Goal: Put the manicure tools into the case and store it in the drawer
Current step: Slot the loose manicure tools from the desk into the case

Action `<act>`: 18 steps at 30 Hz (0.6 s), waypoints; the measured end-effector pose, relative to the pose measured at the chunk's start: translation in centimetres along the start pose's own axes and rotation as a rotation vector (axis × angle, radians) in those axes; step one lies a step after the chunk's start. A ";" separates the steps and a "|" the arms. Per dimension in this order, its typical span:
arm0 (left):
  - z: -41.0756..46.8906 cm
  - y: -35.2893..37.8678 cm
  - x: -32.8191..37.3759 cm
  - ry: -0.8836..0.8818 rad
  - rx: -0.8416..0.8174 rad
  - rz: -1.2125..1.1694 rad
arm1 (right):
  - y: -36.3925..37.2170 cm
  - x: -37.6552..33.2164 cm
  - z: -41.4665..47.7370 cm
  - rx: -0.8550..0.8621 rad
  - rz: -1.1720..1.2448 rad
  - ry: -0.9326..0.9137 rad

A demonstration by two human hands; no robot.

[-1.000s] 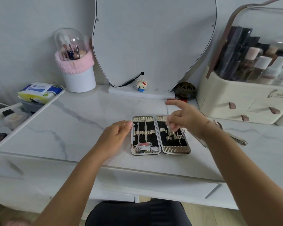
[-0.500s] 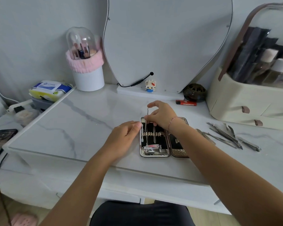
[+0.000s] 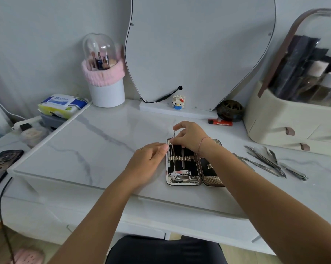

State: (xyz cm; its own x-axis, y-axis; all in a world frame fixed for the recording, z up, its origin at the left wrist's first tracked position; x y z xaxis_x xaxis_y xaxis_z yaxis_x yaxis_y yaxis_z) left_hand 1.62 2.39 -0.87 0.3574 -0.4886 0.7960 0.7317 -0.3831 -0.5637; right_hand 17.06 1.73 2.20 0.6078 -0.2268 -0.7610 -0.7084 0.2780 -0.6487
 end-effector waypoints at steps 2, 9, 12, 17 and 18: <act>0.0 0.1 0.0 0.005 -0.003 0.005 | 0.0 0.0 0.2 -0.022 0.028 0.012; 0.0 0.0 0.1 0.023 -0.002 0.008 | 0.4 -0.2 0.6 -0.050 0.055 0.011; 0.0 0.0 0.1 0.029 0.004 0.013 | 0.4 -0.3 0.6 -0.078 0.060 0.013; 0.1 0.2 0.3 0.049 -0.004 0.021 | 0.5 0.1 0.6 -0.087 0.082 0.019; 0.1 0.2 0.3 0.053 -0.003 0.026 | 0.5 0.2 0.7 -0.077 0.088 0.021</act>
State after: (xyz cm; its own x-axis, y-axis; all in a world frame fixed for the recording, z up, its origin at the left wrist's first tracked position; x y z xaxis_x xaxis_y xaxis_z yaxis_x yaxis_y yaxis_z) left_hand 1.90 2.25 -0.71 0.3454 -0.5391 0.7682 0.7208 -0.3718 -0.5850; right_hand 17.11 2.42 1.71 0.5349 -0.2247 -0.8145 -0.7847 0.2254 -0.5775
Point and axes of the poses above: each hand's wrist, its own z-axis towards the middle knuckle, its own y-axis out of the palm, x = y × z, the point moved 7 cm from there along z, towards the middle knuckle, and after that the axes turned 5 degrees about x, right-handed, at the moved point
